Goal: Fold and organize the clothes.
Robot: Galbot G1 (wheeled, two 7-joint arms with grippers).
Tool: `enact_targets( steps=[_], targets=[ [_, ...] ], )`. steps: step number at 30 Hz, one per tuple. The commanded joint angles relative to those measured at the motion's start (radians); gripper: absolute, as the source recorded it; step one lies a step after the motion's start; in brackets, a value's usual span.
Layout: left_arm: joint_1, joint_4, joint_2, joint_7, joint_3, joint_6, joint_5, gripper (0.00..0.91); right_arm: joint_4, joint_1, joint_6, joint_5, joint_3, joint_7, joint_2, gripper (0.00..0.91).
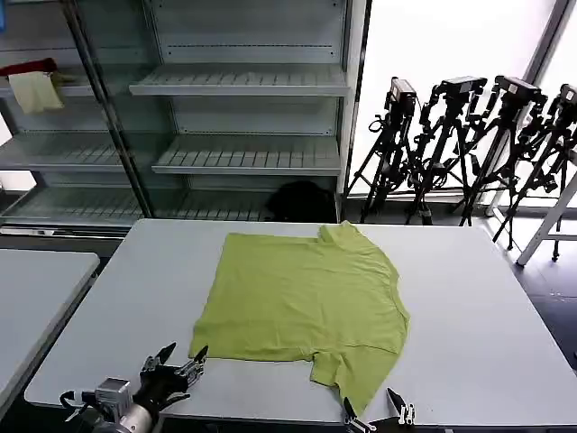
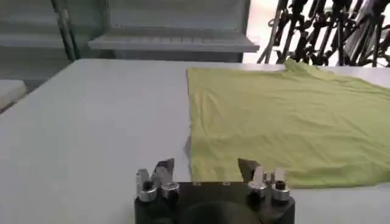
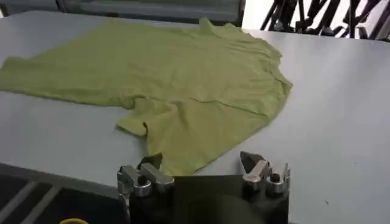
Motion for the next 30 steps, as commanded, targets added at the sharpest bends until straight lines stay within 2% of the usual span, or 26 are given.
enact_targets(
  steps=[1, 3, 5, 6, 7, 8, 9, 10, 11, 12, 13, 30],
  targets=[
    [-0.019, 0.044, -0.005, 0.001, 0.014, 0.010, -0.021, 0.584, -0.001, 0.007, -0.012, 0.001, -0.007, 0.004, 0.002, 0.907],
    [-0.024, 0.059, -0.007, 0.000, 0.016, 0.009, -0.020, 0.524, -0.002, 0.004, -0.009, 0.000, -0.005, 0.003, 0.001, 0.907],
    [-0.033, 0.079, -0.008, -0.001, 0.017, 0.008, -0.019, 0.413, -0.003, 0.004, -0.007, 0.000, -0.003, 0.003, 0.001, 0.907],
    [-0.035, 0.089, -0.008, -0.001, 0.016, 0.007, -0.019, 0.312, -0.005, 0.005, -0.005, -0.001, -0.003, 0.003, 0.001, 0.877],
    [-0.039, 0.096, -0.008, -0.001, 0.016, 0.007, -0.019, 0.181, -0.006, 0.005, -0.004, -0.001, -0.002, 0.003, 0.002, 0.786],
    [-0.041, 0.102, -0.008, -0.001, 0.015, 0.006, -0.019, 0.131, -0.007, 0.005, -0.003, -0.001, -0.002, 0.004, 0.002, 0.695],
    [-0.043, 0.110, -0.009, -0.001, 0.015, 0.004, -0.020, 0.030, -0.008, 0.004, -0.001, -0.001, -0.001, 0.004, 0.002, 0.595],
    [-0.043, 0.116, -0.008, 0.000, 0.015, 0.003, -0.020, 0.020, -0.008, 0.003, 0.001, -0.001, -0.001, 0.005, 0.002, 0.272],
    [-0.041, 0.121, -0.008, 0.000, 0.016, -0.001, -0.020, 0.010, -0.009, 0.002, 0.004, -0.001, -0.002, 0.006, 0.002, 0.141],
    [-0.039, 0.122, -0.007, 0.000, 0.016, -0.005, -0.020, 0.020, -0.009, 0.002, 0.005, -0.001, -0.002, 0.007, 0.002, 0.091],
    [-0.037, 0.123, -0.006, 0.001, 0.016, -0.007, -0.020, 0.010, -0.009, 0.002, 0.007, -0.001, -0.001, 0.007, 0.002, 0.000],
    [-0.026, 0.101, -0.004, 0.019, 0.030, -0.045, -0.001, 0.000, -0.012, 0.000, 0.043, -0.020, 0.000, 0.011, -0.004, 0.000]
  ],
)
